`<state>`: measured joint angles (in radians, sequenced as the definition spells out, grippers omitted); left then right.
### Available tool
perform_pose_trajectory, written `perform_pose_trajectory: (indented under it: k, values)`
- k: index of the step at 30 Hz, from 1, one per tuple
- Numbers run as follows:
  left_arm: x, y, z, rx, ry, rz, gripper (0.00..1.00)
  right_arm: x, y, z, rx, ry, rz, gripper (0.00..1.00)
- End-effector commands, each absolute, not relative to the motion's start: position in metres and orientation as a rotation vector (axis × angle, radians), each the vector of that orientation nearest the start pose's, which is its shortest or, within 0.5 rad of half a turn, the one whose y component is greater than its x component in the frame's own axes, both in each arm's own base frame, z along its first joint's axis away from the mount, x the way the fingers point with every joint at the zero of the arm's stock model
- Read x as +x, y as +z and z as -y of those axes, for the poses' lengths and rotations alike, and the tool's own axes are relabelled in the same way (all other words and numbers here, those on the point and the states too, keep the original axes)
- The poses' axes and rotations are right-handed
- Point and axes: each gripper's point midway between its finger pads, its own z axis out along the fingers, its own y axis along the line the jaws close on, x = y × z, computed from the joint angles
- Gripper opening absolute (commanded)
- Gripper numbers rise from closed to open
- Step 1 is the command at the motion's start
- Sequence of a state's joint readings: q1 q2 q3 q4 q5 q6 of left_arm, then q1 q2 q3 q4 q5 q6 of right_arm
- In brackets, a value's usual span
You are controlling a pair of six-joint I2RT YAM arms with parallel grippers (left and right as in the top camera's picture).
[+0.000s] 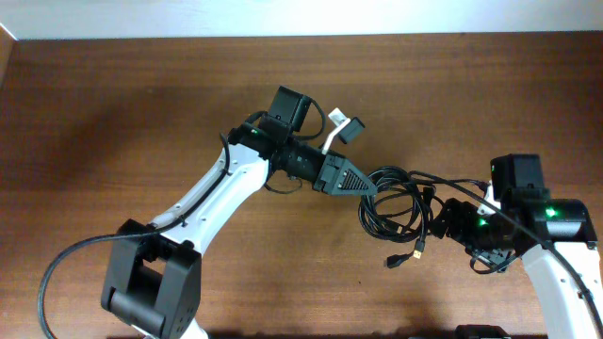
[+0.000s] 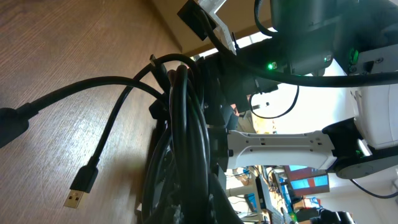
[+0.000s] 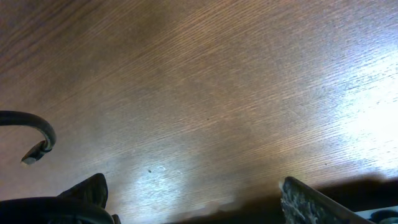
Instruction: Untangle cables
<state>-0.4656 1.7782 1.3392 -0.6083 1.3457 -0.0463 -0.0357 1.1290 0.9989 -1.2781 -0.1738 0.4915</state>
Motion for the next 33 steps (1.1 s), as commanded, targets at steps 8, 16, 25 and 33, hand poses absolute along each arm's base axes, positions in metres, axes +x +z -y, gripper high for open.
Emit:
perform_pose_trajectory:
  k: [8, 16, 25, 33]
  values:
    - [0.270, 0.244, 0.311, 0.966, -1.923, -2.090, 0.00, 0.215, 0.159, -0.051, 0.416, 0.564, -2.876, 0.83]
    - [0.273, 0.240, 0.311, 0.959, -1.891, -2.109, 0.00, 0.213, 0.190, -0.063, 0.287, 0.655, -2.753, 0.78]
    - [0.272, 0.240, 0.312, 0.959, -1.892, -2.109, 0.00, 0.200, 0.235, -0.063, 0.191, 0.629, -2.524, 0.79]
    - [0.270, 0.240, 0.311, 0.949, -1.911, -2.125, 0.00, 0.191, 0.256, -0.064, 0.146, 0.614, -2.409, 0.88]
